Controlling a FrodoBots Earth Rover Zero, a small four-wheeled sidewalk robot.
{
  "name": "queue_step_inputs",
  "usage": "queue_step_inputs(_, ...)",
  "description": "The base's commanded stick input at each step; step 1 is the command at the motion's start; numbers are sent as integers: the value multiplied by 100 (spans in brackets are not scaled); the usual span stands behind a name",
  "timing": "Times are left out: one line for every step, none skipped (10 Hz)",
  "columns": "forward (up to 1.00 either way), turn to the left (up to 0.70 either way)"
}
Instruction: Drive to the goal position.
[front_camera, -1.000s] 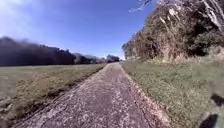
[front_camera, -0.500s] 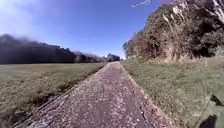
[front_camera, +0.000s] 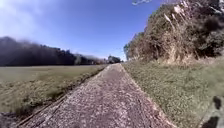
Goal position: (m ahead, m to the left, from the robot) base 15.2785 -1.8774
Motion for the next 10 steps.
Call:
queue_step_inputs(70, 0)
queue_step_inputs(70, 0)
queue_step_inputs(70, 0)
queue_step_inputs(70, 0)
queue_step_inputs(70, 0)
queue_step_inputs(70, 0)
queue_step_inputs(70, 0)
queue_step_inputs(70, 0)
queue_step_inputs(70, 0)
queue_step_inputs(70, -6)
